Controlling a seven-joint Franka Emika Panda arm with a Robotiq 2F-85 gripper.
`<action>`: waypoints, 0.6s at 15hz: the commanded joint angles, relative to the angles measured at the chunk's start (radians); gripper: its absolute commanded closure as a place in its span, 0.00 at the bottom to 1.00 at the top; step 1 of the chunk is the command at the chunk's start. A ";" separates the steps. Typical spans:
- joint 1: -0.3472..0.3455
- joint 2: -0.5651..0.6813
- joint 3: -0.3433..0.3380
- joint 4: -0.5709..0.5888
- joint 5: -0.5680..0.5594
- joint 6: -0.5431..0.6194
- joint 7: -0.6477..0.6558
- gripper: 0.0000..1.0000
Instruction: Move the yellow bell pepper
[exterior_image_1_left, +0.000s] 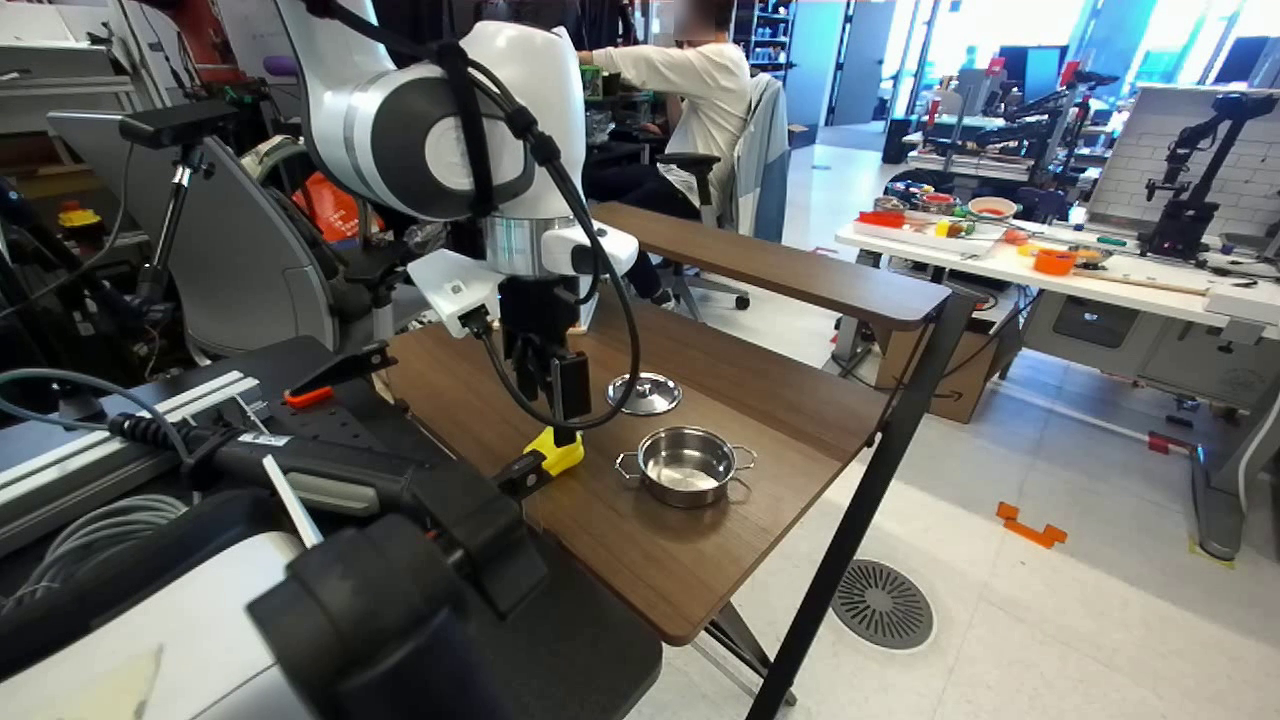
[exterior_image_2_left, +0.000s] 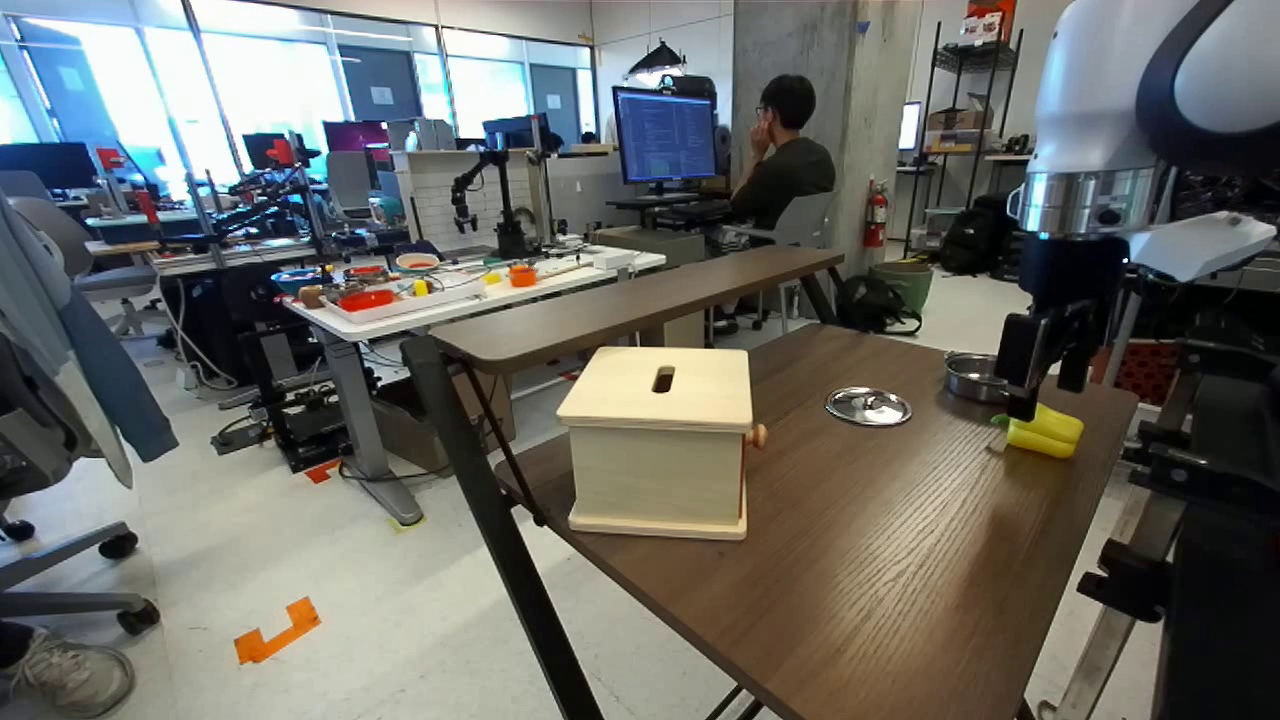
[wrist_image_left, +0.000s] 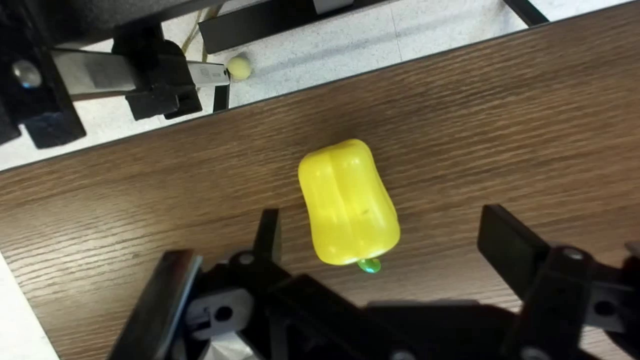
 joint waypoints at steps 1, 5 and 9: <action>0.020 0.046 -0.027 0.023 -0.016 0.031 -0.001 0.00; 0.034 0.079 -0.033 0.034 -0.010 0.054 0.011 0.00; 0.061 0.116 -0.042 0.039 0.003 0.123 0.027 0.25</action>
